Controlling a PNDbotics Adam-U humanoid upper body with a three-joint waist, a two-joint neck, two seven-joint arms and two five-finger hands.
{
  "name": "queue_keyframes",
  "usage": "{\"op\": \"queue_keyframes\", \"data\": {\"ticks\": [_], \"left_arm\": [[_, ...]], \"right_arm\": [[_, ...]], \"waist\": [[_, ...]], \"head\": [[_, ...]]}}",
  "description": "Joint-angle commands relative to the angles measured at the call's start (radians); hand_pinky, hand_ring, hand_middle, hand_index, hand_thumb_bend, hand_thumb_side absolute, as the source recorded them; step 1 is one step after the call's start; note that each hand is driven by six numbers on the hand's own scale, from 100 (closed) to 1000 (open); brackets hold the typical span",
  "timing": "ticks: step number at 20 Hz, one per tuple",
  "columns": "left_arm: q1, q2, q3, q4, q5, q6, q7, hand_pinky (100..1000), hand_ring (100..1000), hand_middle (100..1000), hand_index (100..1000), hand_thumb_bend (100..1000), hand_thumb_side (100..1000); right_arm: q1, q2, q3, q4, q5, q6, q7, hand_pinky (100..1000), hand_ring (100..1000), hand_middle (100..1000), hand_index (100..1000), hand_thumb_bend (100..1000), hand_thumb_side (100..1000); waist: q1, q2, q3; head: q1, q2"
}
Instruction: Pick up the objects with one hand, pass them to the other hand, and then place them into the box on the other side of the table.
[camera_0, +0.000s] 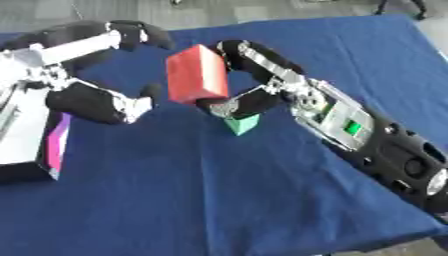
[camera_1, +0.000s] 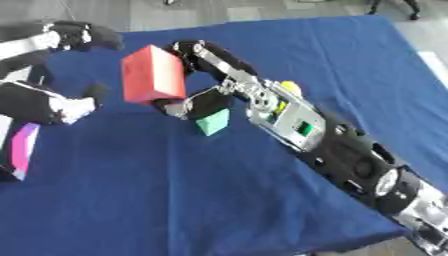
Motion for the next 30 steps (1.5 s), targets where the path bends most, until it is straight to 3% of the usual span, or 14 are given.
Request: {"op": "queue_keyframes", "data": {"ticks": [1,10,12,23,26,30], "left_arm": [[-0.013,-0.001,0.008,0.001,0.0,-0.009,-0.003,1000,1000,957,932,100,230],[-0.022,-0.009,0.0,0.017,-0.015,-0.019,-0.021,1000,1000,958,937,100,226],[-0.023,-0.011,-0.001,0.021,-0.017,-0.019,-0.025,1000,1000,959,938,100,280],[-0.027,-0.02,-0.001,0.032,-0.021,-0.011,-0.018,1000,1000,957,939,100,339],[-0.026,-0.02,0.0,0.027,-0.017,-0.009,-0.015,1000,1000,957,938,100,327],[-0.026,-0.01,0.002,-0.016,-0.005,-0.012,-0.003,1000,1000,959,939,100,238]], "right_arm": [[-0.016,-0.02,-0.007,-0.024,0.007,-0.007,0.003,655,629,578,640,100,100],[-0.02,-0.02,-0.004,-0.032,0.017,-0.016,0.006,654,628,577,639,100,100],[-0.021,-0.021,-0.004,-0.034,0.021,-0.021,0.004,654,627,577,638,100,100],[-0.025,-0.023,-0.001,-0.035,0.033,-0.026,0.0,647,621,573,634,100,100],[-0.025,-0.023,0.0,-0.037,0.034,-0.024,0.0,646,621,573,633,100,100],[-0.025,-0.024,0.0,-0.038,0.031,-0.017,0.002,646,620,574,633,100,100]], "waist": [[-0.002,-0.001,0.001],[-0.001,0.001,0.003],[0.0,0.002,0.003],[0.003,0.008,-0.004],[0.002,0.008,-0.004],[0.001,0.01,-0.004]], "head": [[-0.003,-0.002],[0.0,-0.002],[-0.002,-0.002],[-0.007,-0.002],[-0.007,-0.002],[-0.008,-0.002]]}}
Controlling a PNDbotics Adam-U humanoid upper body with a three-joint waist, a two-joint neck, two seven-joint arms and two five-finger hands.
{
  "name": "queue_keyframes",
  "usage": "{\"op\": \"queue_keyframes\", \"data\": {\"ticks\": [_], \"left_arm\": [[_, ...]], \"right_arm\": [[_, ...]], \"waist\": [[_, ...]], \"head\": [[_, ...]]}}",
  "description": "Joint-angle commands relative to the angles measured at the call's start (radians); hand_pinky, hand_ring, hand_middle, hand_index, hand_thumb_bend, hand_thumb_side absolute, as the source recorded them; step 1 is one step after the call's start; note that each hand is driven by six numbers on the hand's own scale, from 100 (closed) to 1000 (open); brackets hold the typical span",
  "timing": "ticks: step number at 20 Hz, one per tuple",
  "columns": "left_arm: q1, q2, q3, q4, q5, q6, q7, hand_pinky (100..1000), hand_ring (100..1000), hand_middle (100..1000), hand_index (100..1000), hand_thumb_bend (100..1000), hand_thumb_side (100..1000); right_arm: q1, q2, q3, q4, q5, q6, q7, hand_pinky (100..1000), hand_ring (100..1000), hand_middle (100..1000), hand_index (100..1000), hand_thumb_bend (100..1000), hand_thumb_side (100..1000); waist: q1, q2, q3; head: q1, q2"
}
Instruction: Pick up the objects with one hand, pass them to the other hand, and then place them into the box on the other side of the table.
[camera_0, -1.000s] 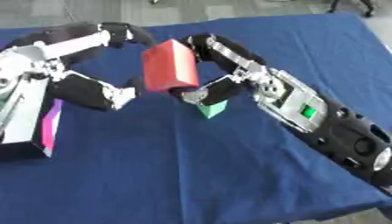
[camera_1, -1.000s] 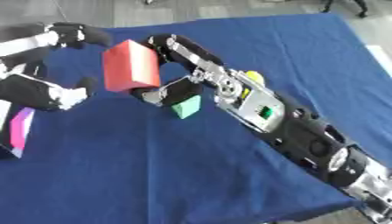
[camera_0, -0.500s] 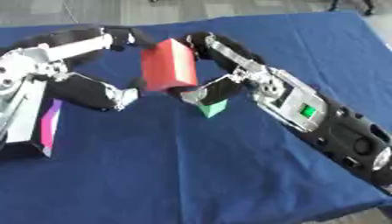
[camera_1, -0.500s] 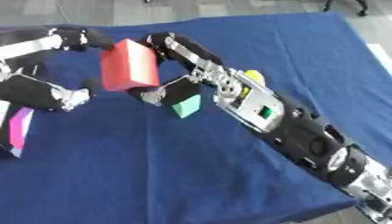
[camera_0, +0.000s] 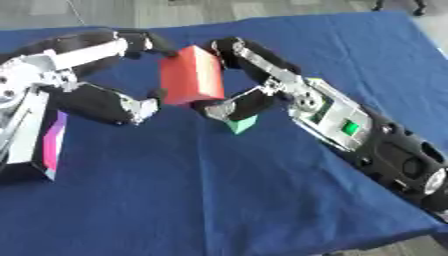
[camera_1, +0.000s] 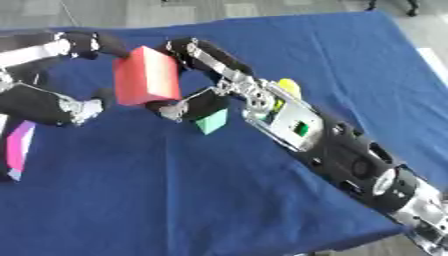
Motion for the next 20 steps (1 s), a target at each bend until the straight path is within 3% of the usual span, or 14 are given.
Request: {"op": "queue_keyframes", "data": {"ticks": [1,8,20], "left_arm": [[-0.023,0.011,0.009,-0.057,0.009,0.001,0.018,1000,1000,958,938,100,234],[-0.022,0.011,0.009,-0.056,-0.018,0.032,0.048,1000,1000,963,953,100,232],[-0.023,-0.003,0.011,-0.01,-0.041,0.023,0.05,1000,1000,965,958,100,236]], "right_arm": [[-0.017,-0.024,-0.006,-0.026,0.001,0.005,0.0,646,620,573,633,100,100],[-0.018,-0.025,-0.005,-0.036,0.006,0.002,0.001,646,620,573,632,100,100],[-0.02,-0.025,-0.002,-0.039,0.013,-0.007,0.0,647,620,573,631,100,100]], "waist": [[0.001,-0.001,0.0],[0.001,0.0,-0.003],[0.002,0.0,-0.006]], "head": [[-0.003,-0.002],[-0.002,-0.002],[0.0,-0.002]]}}
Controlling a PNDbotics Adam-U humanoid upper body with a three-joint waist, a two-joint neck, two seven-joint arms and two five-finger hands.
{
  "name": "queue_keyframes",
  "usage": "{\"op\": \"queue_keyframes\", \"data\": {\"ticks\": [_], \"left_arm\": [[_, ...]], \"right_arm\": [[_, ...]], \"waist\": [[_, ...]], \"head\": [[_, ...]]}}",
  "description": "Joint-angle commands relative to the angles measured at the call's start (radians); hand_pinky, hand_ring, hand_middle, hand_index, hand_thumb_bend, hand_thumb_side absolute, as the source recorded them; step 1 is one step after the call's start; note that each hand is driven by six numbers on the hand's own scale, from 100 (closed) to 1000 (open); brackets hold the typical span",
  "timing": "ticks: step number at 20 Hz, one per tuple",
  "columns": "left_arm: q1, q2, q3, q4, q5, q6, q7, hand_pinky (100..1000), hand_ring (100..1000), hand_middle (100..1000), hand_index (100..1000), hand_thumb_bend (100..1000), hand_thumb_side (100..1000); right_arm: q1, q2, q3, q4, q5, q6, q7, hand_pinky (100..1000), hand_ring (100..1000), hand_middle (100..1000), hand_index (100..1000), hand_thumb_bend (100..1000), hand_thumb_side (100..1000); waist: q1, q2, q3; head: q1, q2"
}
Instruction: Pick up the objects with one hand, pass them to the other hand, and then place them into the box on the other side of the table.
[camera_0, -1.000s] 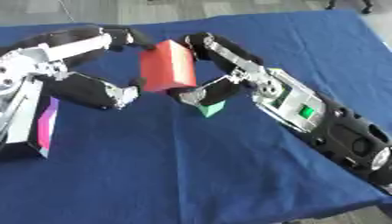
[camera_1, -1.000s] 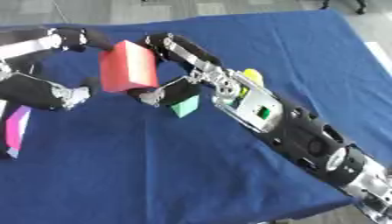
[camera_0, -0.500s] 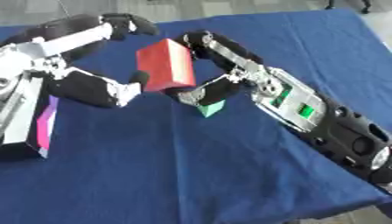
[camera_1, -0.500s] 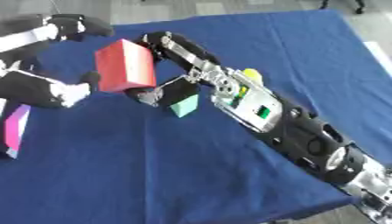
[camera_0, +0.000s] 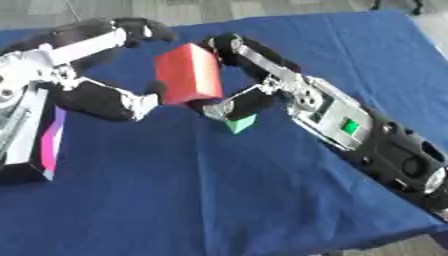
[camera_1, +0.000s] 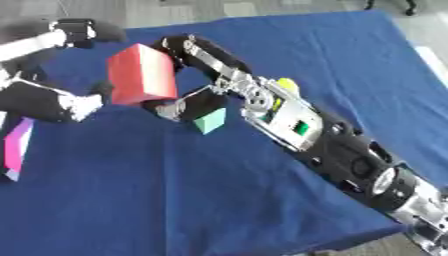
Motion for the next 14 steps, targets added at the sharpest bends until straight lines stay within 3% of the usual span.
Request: {"op": "queue_keyframes", "data": {"ticks": [1,14], "left_arm": [[-0.023,-0.004,0.011,0.007,-0.01,-0.004,0.003,1000,1000,965,958,100,234],[-0.025,-0.01,0.005,0.041,-0.019,-0.018,-0.023,1000,1000,961,954,100,244]], "right_arm": [[-0.012,-0.026,-0.005,-0.021,0.011,-0.011,-0.002,647,620,573,631,100,100],[-0.014,-0.026,-0.002,-0.021,0.034,-0.025,-0.002,648,620,573,630,100,100]], "waist": [[0.002,-0.002,-0.001],[0.004,0.001,-0.003]], "head": [[0.002,-0.002],[-0.006,-0.002]]}}
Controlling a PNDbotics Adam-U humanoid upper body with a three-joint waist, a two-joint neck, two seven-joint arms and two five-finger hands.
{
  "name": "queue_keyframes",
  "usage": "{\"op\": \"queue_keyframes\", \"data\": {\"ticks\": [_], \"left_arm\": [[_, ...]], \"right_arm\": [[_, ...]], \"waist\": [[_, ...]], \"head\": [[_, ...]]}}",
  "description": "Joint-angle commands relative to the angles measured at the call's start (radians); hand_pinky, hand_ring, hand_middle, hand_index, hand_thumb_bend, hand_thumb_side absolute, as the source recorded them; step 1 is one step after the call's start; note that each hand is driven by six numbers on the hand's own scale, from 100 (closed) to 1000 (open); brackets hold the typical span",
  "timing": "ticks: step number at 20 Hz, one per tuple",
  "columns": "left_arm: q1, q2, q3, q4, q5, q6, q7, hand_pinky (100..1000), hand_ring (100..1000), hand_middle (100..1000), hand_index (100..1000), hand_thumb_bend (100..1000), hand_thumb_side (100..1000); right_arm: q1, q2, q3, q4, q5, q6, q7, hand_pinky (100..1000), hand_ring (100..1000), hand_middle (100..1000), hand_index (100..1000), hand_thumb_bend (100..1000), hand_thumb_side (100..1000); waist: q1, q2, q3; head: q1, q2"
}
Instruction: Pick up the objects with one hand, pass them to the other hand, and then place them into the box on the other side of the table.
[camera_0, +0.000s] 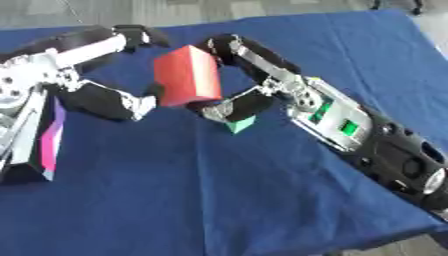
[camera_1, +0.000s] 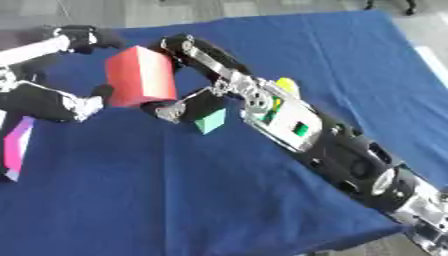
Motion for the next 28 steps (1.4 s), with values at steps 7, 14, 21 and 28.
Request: {"op": "queue_keyframes", "data": {"ticks": [7,14,21,28], "left_arm": [[-0.02,0.001,0.001,-0.013,0.011,-0.014,-0.044,1000,1000,958,949,100,258],[-0.021,0.007,-0.001,-0.033,0.032,-0.019,-0.09,1000,1000,956,946,100,295],[-0.021,0.006,-0.002,-0.027,0.037,-0.027,-0.121,1000,1000,953,944,100,361],[-0.022,0.006,-0.003,-0.02,0.035,-0.039,-0.144,1000,1000,952,943,100,427]], "right_arm": [[-0.016,-0.03,-0.004,-0.021,0.02,-0.009,0.0,650,620,572,630,100,100],[-0.015,-0.033,-0.004,-0.021,0.025,-0.011,-0.002,648,619,572,630,100,100],[-0.017,-0.033,-0.005,-0.021,0.02,-0.013,-0.013,644,616,568,633,100,100],[-0.019,-0.032,-0.005,-0.021,0.016,-0.027,-0.02,632,602,536,641,100,100]], "waist": [[0.005,0.002,0.0],[0.004,0.004,0.0],[0.004,0.006,0.001],[0.005,0.007,0.0]], "head": [[-0.012,-0.002],[-0.02,-0.002],[-0.027,-0.002],[-0.036,-0.002]]}}
